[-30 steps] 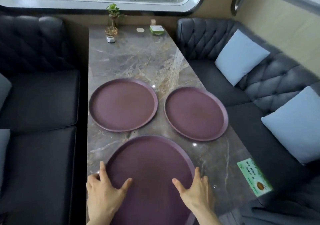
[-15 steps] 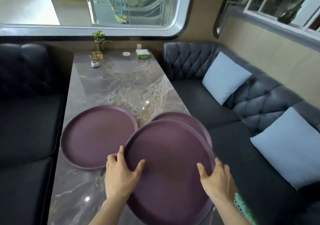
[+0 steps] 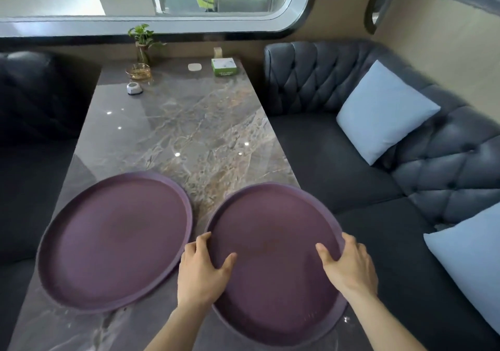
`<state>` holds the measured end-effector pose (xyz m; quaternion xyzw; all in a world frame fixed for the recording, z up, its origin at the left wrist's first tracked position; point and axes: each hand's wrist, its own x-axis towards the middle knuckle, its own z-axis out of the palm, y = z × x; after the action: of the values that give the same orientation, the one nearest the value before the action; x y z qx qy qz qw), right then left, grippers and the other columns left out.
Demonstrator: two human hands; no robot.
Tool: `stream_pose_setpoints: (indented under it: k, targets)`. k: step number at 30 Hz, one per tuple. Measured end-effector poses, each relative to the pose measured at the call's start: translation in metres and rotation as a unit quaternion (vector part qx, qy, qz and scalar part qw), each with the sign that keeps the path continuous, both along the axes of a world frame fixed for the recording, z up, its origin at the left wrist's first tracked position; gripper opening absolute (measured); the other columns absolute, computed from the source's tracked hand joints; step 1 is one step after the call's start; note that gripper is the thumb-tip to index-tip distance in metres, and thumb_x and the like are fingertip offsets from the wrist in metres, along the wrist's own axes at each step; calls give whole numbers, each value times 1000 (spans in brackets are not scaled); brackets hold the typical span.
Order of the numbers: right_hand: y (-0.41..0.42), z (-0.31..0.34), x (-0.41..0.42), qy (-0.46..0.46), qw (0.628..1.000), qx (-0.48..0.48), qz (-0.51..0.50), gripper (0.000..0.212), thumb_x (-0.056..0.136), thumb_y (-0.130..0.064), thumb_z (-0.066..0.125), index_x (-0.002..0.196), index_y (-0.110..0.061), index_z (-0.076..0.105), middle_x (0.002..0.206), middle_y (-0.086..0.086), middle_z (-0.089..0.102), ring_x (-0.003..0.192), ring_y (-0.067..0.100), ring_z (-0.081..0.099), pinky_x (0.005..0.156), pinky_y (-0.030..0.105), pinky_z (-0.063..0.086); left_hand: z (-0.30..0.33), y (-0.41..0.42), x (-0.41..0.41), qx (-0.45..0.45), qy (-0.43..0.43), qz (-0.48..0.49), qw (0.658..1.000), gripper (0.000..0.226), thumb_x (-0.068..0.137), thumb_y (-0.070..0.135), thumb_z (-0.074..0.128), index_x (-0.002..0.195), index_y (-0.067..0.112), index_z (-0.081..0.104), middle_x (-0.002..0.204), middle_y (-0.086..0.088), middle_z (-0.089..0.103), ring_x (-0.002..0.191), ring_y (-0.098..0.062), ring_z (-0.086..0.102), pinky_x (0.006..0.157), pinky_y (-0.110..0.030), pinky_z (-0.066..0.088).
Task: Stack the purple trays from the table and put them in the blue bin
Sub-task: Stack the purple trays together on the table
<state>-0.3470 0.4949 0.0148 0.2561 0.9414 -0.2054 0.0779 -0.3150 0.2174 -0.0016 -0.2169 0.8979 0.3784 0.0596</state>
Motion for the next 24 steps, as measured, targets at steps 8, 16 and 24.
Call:
stream_pose_setpoints:
  k: [8,16,24]
  targets:
    - [2,-31,-28,-22,1000,11,20,76,87,-56,61,147,-13,39,140,16,52,128,37,49,87,48,51,-16,3,-11,-80,-73,-10,994,81,78,61,64,143,23,35,138,-3,50,127,-26,50,101,-42,44]
    - [1,-45,-23,-27,996,25,83,84,89,-54,60,156,-18,25,166,2,23,142,32,40,102,45,47,-25,4,-36,-128,-112,-128,977,104,77,62,68,157,33,8,164,-4,9,147,-29,21,111,-43,38]
    - [-25,-40,13,-52,990,65,112,108,77,-76,57,156,-16,14,152,13,32,129,35,48,89,43,53,-31,-4,14,-174,-146,-154,962,125,60,57,84,156,29,9,163,-9,-17,147,-33,11,113,-44,36]
